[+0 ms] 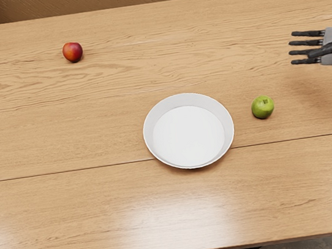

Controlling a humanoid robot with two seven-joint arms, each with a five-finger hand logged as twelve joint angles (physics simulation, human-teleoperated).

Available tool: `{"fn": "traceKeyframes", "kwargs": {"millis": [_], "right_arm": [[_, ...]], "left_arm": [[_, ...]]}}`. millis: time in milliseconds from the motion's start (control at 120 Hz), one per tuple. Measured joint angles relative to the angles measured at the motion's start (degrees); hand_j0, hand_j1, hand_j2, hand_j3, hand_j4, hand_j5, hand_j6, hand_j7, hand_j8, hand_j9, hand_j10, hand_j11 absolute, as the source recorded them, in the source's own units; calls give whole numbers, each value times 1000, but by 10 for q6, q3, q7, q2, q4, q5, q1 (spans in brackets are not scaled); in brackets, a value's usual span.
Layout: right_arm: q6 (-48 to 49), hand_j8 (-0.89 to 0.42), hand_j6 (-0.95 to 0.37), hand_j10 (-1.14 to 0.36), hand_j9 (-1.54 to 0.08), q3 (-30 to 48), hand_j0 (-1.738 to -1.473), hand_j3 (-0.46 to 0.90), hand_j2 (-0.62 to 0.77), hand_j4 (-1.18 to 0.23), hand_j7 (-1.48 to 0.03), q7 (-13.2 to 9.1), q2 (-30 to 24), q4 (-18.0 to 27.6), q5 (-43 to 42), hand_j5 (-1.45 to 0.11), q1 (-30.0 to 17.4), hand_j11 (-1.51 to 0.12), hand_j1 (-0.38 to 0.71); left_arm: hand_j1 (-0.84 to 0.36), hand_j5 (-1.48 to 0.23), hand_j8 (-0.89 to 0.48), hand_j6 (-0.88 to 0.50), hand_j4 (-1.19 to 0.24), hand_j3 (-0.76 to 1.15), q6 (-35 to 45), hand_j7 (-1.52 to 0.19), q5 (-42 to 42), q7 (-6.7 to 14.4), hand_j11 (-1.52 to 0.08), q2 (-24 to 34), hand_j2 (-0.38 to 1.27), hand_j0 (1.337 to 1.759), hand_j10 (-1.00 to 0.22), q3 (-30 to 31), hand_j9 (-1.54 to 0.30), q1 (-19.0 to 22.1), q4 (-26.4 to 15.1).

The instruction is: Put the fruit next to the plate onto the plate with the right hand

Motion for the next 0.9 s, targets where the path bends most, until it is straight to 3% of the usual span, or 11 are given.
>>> {"fn": "traceKeyframes", "kwargs": {"millis": [233,375,483,625,800,900], "right_arm": [[0,4,5,3,0,-2,-1658,0,-1,0,0,0,2,8,-41,1,30,0,-349],[0,4,5,3,0,-32,-1658,0,0,0,0,0,28,9,-158,1,112,0,-349],[0,4,4,3,0,-129,-1658,0,0,0,0,0,89,17,-244,1,200,0,-349],[0,1,1,1,0,-261,-1658,0,0,-1,0,0,201,37,-327,0,274,0,-349],[-35,-1,-1,0,0,-420,-1658,0,0,-2,0,0,267,96,-360,0,351,0,-349],[-60,-1,-2,-1,0,-468,-1658,0,0,-1,0,0,271,153,-366,0,387,0,-349]], "left_arm": [[330,-21,-17,-17,-17,0,0,-21,0,0,-21,0,4,1658,-16,-2,-21,5,0],[330,-21,-17,-17,-17,0,0,-21,0,0,-21,0,4,1658,-16,-4,-21,4,0],[330,-21,-16,-17,-16,0,0,-21,0,0,-21,0,4,1658,-16,-4,-21,5,0],[330,-21,-17,-17,-17,0,0,-21,0,0,-21,0,4,1658,-16,-4,-21,5,0],[330,-21,-17,-17,-17,0,0,-21,0,0,-21,0,3,1658,-17,-4,-21,4,0],[330,-21,-17,-17,-17,0,0,-21,0,0,-21,0,3,1658,-17,-4,-21,3,0]]}}
